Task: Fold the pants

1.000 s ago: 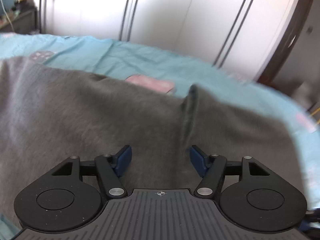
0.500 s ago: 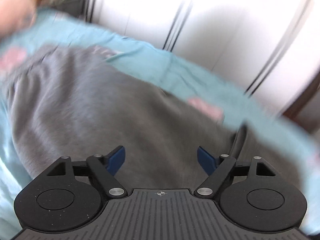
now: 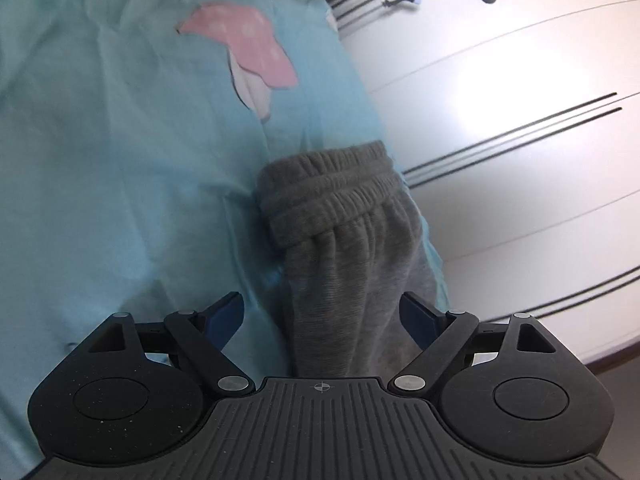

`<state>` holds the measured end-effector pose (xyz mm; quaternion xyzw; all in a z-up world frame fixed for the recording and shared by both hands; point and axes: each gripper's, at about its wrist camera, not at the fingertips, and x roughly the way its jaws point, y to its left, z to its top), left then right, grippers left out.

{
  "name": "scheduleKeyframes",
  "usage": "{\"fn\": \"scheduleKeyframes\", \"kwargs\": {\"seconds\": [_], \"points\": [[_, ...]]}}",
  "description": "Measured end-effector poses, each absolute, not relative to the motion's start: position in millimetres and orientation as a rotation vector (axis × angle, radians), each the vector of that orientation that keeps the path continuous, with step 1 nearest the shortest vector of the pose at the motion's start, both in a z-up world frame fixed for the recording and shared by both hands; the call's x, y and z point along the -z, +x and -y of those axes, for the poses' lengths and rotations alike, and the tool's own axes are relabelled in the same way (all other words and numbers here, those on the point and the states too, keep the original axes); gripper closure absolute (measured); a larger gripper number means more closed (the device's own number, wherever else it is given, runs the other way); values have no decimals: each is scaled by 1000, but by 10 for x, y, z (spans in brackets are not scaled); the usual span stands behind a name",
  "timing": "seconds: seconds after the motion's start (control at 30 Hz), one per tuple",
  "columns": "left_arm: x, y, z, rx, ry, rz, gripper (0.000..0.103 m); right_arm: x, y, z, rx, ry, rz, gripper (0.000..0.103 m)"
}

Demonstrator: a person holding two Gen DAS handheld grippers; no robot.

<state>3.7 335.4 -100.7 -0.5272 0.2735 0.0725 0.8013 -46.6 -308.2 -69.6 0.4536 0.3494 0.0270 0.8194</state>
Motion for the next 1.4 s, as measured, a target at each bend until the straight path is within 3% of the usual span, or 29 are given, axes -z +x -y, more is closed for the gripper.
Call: {"fn": "scheduleKeyframes", "kwargs": {"seconds": [0.33,0.63,0.77,0.83,0.93,0.97,1.1,1.13,1.27,1.3,1.33,1.4], "points": [[1177,541,-3429,-87,-1086,-650,18,698,-450,3034,-33,946,-738,5],[1156,526,-3437,74,-1073,-485,23,692,-428,2997,-22,906,-740,5],[1155,592,-3411,36,-1032,-498,10,695,-416,2993,-19,905,-739,5],[1259,673,-3376,-10,-997,-582,13,695,-418,2979,-19,900,-739,5],[1195,687,-3314,-4,-961,-566,13,692,-419,2973,-20,897,-738,5],[1193,688,-3316,0,-979,-560,15,689,-420,2976,-21,897,-738,5],[1247,594,-3448,58,-1058,-473,63,689,-422,2977,-22,897,-736,5],[1250,590,-3464,70,-1072,-462,65,688,-420,2973,-21,896,-736,5],[1268,658,-3392,41,-1018,-489,64,682,-404,2957,-17,883,-739,5],[1272,657,-3405,38,-1018,-503,58,680,-405,2949,-17,879,-739,5],[1282,676,-3407,43,-1024,-512,45,678,-404,2942,-17,875,-739,5],[1315,727,-3426,28,-1069,-538,38,677,-403,2941,-16,875,-739,5]]}}
